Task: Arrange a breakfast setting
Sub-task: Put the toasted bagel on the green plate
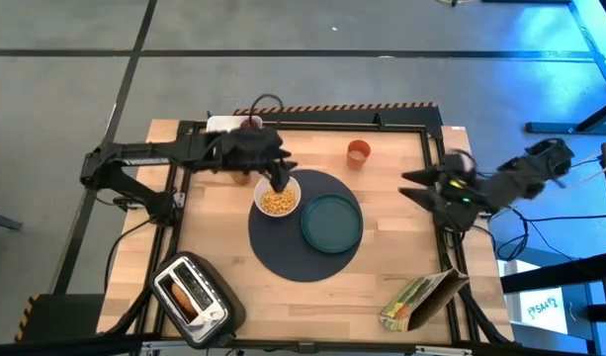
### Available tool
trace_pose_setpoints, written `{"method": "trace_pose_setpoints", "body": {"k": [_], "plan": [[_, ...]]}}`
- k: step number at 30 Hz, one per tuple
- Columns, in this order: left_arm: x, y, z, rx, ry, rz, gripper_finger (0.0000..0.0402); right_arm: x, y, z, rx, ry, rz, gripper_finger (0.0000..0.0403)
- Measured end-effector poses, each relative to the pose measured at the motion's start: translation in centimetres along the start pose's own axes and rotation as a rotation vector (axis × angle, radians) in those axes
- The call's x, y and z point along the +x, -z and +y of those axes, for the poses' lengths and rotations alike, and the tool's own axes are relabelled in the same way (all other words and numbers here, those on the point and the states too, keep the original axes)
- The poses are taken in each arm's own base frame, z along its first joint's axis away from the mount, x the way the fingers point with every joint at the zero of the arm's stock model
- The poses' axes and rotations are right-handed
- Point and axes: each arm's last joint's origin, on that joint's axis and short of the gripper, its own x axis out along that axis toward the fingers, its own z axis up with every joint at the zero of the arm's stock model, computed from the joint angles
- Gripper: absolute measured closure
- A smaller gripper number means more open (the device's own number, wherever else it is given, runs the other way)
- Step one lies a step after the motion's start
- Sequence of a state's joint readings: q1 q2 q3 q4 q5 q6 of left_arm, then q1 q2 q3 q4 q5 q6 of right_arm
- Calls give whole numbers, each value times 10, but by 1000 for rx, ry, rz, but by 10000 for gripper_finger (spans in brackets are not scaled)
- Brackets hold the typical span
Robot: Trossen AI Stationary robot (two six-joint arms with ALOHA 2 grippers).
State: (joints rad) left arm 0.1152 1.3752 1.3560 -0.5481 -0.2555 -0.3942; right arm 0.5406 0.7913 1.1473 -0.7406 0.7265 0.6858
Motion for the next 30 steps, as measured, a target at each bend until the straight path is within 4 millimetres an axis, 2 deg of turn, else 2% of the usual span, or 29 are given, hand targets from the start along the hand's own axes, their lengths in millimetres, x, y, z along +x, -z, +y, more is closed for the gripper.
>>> {"method": "trace_pose_setpoints", "body": {"k": [4, 8, 12, 14, 19, 23, 26, 30], "plan": [[6, -2, 28, -12, -52, 75, 231, 31, -6, -3, 110, 99, -13, 173], [9, 0, 54, 102, -143, 166, 231, 65, -9, -8, 212, 128, 37, 173], [5, -11, 88, 33, -189, 193, 231, 101, -10, -7, 276, 92, 81, 173], [4, -11, 97, 0, -171, 214, 231, 117, -9, -4, 291, 64, 86, 173], [16, 0, 93, 98, -147, 333, 241, 148, 2, 0, 282, 80, 116, 173], [10, 9, 77, 141, -64, 406, 253, 161, 9, 1, 281, 100, 137, 173], [-17, 19, 65, 31, 3, 556, 257, 163, 11, 0, 275, 109, 148, 173], [-69, 34, 47, -96, -1, 674, 257, 162, 8, -4, 212, 126, 129, 173]]}}
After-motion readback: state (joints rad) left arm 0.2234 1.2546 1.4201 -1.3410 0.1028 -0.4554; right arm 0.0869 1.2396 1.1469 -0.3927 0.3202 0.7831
